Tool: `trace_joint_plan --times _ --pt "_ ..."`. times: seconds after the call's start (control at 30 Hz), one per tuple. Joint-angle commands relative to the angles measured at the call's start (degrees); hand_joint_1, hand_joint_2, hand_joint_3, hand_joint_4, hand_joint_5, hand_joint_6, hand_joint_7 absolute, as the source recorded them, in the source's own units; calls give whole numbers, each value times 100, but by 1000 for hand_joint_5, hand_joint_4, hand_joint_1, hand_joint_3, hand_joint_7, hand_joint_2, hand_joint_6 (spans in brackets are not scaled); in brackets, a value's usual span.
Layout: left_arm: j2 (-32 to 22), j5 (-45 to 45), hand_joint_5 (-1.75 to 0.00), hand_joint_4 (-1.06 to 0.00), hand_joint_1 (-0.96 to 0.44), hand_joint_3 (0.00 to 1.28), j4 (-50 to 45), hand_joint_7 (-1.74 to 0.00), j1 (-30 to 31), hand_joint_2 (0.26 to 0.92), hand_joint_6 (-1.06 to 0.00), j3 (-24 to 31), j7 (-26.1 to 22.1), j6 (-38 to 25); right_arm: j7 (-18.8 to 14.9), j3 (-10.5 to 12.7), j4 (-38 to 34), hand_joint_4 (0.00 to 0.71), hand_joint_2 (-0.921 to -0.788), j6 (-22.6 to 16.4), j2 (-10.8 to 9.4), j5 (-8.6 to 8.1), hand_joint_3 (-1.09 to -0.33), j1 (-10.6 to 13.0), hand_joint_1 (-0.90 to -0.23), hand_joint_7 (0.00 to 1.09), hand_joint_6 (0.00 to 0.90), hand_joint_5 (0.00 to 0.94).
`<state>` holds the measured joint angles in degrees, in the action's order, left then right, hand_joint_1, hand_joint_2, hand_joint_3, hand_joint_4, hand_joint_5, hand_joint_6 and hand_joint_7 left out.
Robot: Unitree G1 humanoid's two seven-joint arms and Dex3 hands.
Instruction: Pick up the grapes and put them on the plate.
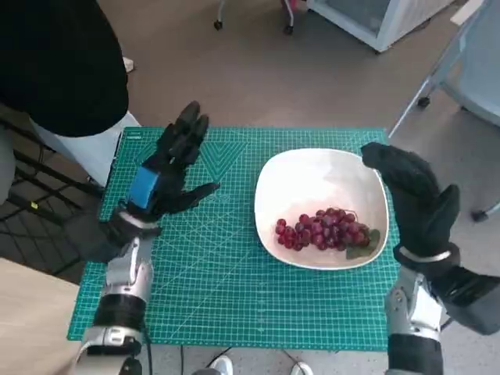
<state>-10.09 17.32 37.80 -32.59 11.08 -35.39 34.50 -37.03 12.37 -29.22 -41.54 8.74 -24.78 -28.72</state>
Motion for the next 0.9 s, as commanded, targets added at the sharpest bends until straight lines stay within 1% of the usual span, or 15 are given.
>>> trace_joint_plan --times 0.03,0.5,0.73,0.9 --pt "103 33 -17 -63 -296 176 -253 -16 267 921 -125 -4 106 90 -76 -1 -67 189 -921 91 2 -46 -588 14 -525 297 27 3" --pt "410 4 -9 -70 -303 181 -206 -22 550 921 -150 -10 481 399 -119 -4 -98 188 -921 66 13 -24 -591 -13 -521 303 22 2" --pt "528 56 -3 -65 -302 179 -215 -16 649 921 -147 -34 491 416 -132 -1 -99 188 -921 66 24 -11 -593 -16 -524 307 19 1" --pt "566 78 -2 -64 -325 183 -201 -14 678 921 -146 -52 450 410 -131 -4 -107 188 -921 60 27 4 -592 -15 -529 312 17 1"
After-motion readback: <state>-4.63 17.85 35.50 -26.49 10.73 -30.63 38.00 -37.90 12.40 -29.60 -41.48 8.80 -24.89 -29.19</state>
